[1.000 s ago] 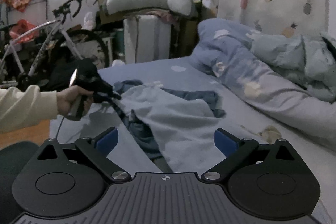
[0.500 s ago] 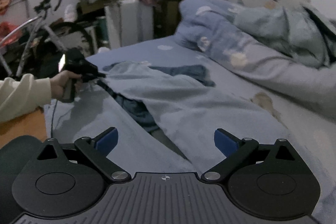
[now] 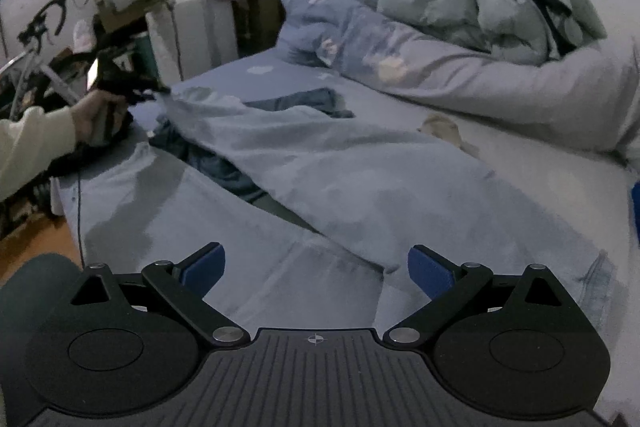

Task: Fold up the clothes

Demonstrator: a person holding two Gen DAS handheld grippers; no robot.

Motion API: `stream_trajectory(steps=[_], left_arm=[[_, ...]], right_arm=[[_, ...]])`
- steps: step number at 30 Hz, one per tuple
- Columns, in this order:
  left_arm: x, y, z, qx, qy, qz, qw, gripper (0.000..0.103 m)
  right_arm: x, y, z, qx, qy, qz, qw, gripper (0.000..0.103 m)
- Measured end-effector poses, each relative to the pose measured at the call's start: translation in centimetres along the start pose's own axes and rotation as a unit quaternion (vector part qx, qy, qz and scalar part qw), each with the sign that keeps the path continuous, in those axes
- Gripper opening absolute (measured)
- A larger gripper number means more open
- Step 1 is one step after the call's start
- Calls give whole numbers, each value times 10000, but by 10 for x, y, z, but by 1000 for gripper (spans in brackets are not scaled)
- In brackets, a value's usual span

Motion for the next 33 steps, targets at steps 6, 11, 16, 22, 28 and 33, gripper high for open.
stream_trajectory(steps=[6, 11, 16, 22, 28, 33], left_arm=[[26, -9, -21, 885, 551, -504, 9933, 72], [12, 13, 29, 23, -188, 163, 9997, 72], [-9, 31, 87, 108, -641, 583, 9962, 69], [-22, 34, 121, 251, -970, 702, 9925, 20], [-1, 33, 130, 171, -363, 257, 9989, 17], [1, 28, 140, 153, -92, 190, 9997, 17]], right_arm=[[6, -11, 17, 154, -99, -9, 9998, 99], [16, -18, 40, 357, -43, 133, 9993, 99], [18, -31, 55, 479, -95, 258, 9985, 99], [13, -38, 61, 437, -220, 390, 9980, 99], [11, -35, 68, 337, -246, 524, 9978, 99], [10, -35, 71, 300, -195, 533, 9979, 99]])
Point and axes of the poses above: each gripper's, at about its wrist camera, not at the fingertips, and z roughly the way its jaws point, y to its right, x to its top, the point moved 7 cm from there along z, roughly the way its jaws point, and after that the axes turned 4 degrees about y, right-handed, at the moved point
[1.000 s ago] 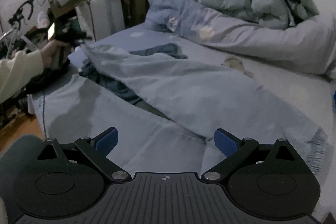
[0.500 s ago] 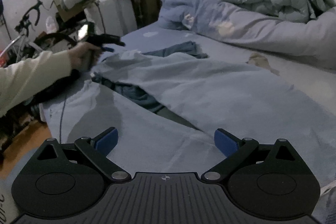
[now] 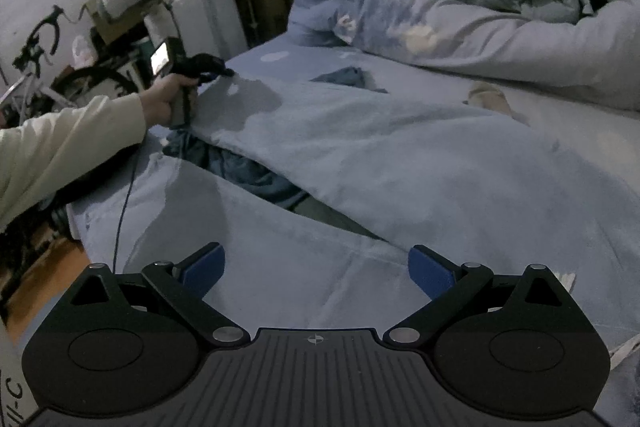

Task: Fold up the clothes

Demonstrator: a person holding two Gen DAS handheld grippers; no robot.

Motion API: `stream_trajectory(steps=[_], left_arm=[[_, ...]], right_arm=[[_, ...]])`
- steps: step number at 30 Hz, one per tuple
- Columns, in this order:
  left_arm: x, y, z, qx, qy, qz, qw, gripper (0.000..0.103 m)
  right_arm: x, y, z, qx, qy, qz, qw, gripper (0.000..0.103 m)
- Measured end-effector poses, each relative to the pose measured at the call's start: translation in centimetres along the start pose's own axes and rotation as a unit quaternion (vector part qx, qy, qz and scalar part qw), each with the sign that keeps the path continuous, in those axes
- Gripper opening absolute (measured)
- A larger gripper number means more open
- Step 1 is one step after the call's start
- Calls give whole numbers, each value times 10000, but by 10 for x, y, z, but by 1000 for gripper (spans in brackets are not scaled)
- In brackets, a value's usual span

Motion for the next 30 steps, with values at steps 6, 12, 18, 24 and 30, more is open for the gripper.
stream_trajectory(steps=[6, 12, 18, 24, 30], left_arm=[[-20, -14, 7, 238, -568, 83, 9981, 49], [21, -33, -82, -171, 288, -467, 9983, 77], [51, -72, -225, -492, 969, -740, 9913, 91], [10, -111, -338, -593, 875, -776, 9914, 103], [-91, -161, -363, -915, 280, -1633, 9819, 102]], right_arm=[[-7, 1, -6, -180, 56, 122, 9997, 99], [-2, -7, -39, -209, 397, 168, 9989, 99], [16, -29, -97, -54, 1031, -36, 9947, 99], [32, -50, -172, 77, 1795, -122, 9836, 100], [33, -64, -219, 265, 2168, -95, 9758, 102]])
Point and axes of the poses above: each gripper's, at about its wrist camera, not at the fingertips, and z roughly the way its jaws point, y to its right, x to its top, the point moved 7 cm from there along z, roughly the way its jaws point, and after that the axes turned 4 degrees about y, right-handed, at the moved point
